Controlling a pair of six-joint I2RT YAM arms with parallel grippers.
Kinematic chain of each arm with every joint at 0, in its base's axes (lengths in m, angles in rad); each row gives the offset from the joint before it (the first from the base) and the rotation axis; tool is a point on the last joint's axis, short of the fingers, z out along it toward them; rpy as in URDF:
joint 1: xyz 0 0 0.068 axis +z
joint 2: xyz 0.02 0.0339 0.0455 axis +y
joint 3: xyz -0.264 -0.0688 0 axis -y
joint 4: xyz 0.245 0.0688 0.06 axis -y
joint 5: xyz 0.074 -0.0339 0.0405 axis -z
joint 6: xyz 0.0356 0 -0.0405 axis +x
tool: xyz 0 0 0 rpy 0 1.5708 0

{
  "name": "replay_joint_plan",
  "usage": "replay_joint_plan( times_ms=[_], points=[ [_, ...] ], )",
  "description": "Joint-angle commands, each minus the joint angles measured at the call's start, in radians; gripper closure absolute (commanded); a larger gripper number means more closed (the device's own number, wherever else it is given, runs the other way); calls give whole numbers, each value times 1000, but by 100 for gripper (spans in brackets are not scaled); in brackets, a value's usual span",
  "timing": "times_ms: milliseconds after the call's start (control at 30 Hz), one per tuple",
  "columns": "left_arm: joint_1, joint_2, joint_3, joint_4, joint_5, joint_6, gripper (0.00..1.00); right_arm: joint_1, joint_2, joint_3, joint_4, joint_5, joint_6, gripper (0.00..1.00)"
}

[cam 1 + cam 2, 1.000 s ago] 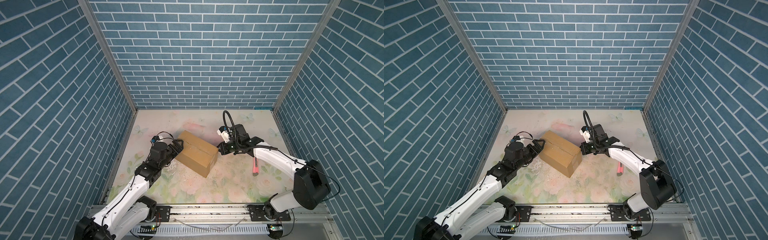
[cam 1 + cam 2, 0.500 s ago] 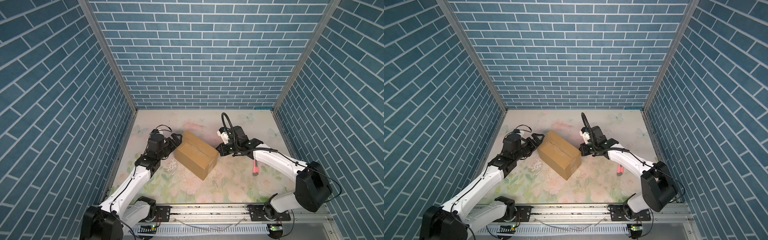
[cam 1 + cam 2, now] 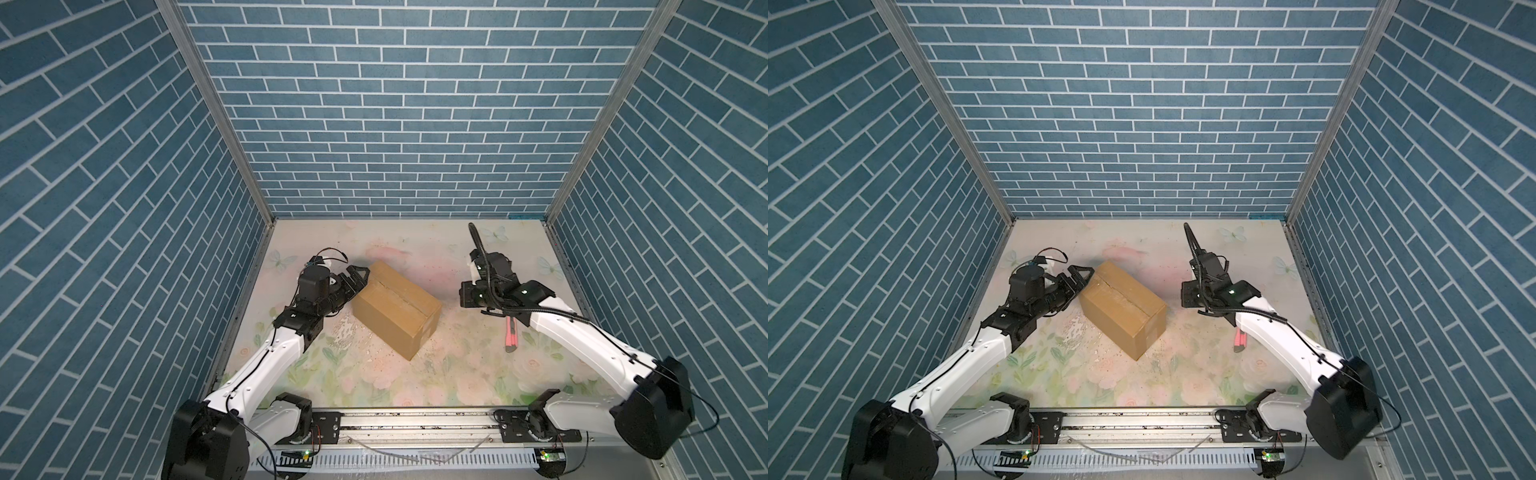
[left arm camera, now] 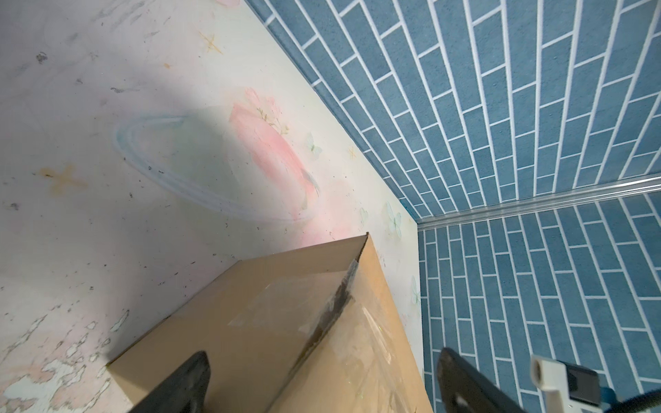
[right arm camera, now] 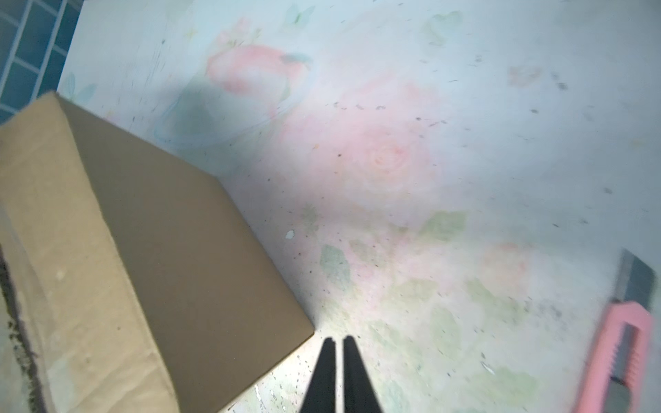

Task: Unpack the express box
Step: 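Lower the right gripper onto the pink cutter and grasp its handle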

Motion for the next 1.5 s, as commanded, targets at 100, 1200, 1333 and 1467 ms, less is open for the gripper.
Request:
replay_joint_plan(
  times_ms=[100,1200,1333,1467],
  points=[
    [0,-10,78,-86,1,79,0,-112,-144,-108,-246,134,188,65],
    [42,64,481,-591,45,375,0,-434,292,-173,-178,55,70,48],
    [33,100,499,-578,47,377,0,-438,328,-172,-161,42,64,51],
    [15,135,525,-571,47,379,0,-441,363,-168,-150,33,54,52]
  ],
)
